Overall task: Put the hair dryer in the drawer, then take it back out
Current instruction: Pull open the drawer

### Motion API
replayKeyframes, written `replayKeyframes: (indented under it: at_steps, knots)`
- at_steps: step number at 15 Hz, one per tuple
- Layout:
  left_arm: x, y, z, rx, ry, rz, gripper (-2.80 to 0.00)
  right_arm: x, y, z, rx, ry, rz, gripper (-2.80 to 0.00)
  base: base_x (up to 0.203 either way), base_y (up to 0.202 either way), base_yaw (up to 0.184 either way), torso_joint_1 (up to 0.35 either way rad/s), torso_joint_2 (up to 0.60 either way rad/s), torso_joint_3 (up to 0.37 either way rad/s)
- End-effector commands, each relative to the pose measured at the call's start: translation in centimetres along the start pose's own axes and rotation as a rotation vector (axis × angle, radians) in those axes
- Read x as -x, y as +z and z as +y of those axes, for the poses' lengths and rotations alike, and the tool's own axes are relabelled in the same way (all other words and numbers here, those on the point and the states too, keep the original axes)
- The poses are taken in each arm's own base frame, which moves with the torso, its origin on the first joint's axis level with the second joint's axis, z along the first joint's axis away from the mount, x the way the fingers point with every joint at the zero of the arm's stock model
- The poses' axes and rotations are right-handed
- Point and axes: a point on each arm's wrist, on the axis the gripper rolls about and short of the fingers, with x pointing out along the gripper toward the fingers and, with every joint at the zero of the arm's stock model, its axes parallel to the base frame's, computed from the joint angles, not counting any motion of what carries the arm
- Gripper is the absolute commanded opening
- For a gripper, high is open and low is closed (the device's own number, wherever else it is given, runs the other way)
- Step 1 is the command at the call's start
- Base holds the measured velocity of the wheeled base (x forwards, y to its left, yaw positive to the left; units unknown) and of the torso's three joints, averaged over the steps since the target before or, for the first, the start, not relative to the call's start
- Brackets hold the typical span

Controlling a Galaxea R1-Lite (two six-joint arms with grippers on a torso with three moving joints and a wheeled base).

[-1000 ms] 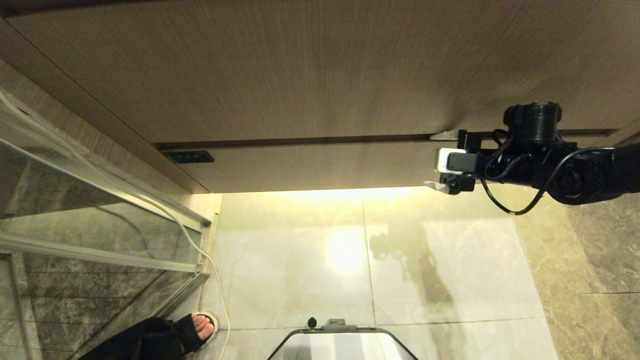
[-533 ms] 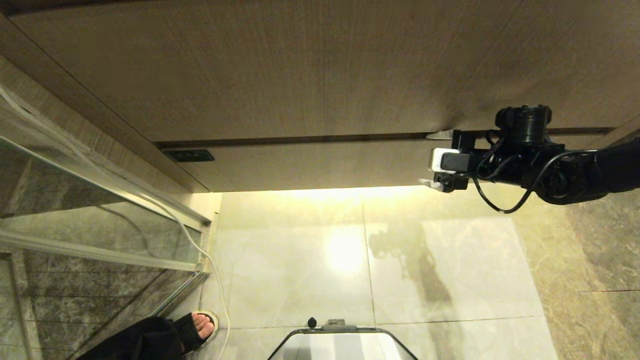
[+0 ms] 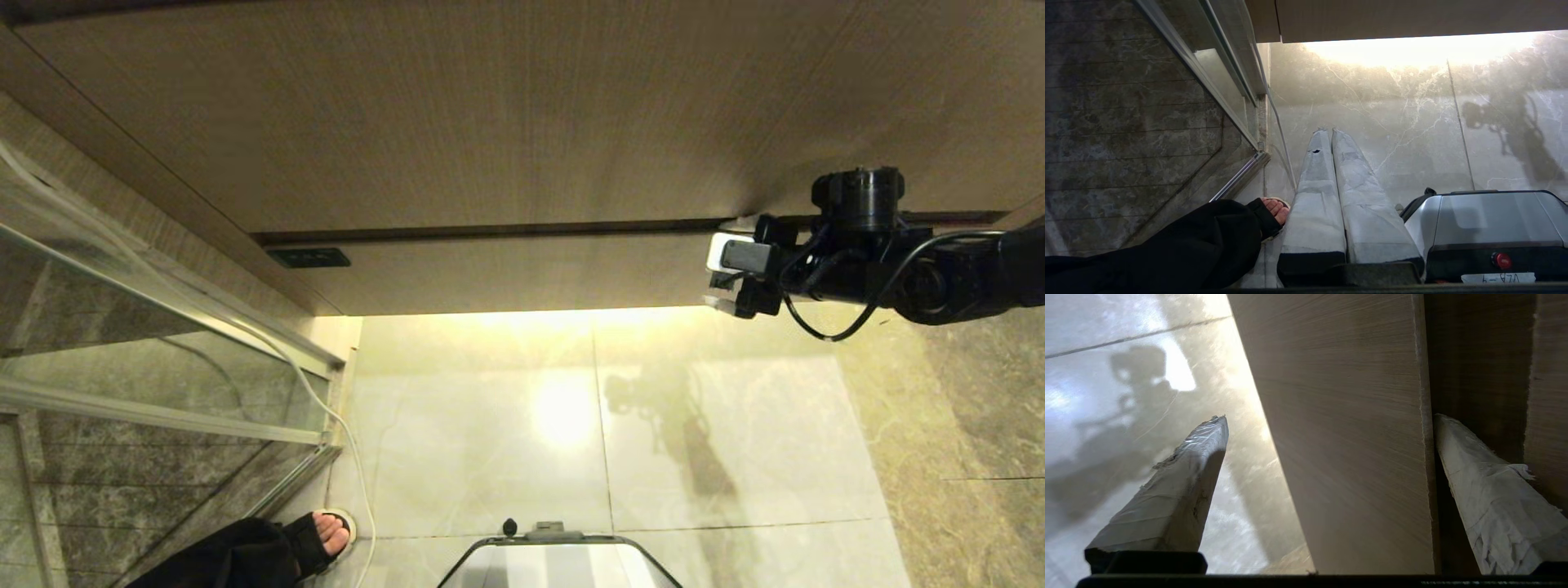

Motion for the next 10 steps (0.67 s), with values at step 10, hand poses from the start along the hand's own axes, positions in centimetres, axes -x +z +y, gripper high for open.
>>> replayKeyframes:
  at_steps: [10]
  knots:
    - [0.0,0.0,0.0,0.0,-0.001,0.002,-2.8,3.1,-0.5,2.4,-0.197,0.218,0.324,0.0,0.0,0.0,0.0,0.0,0.0,0.0]
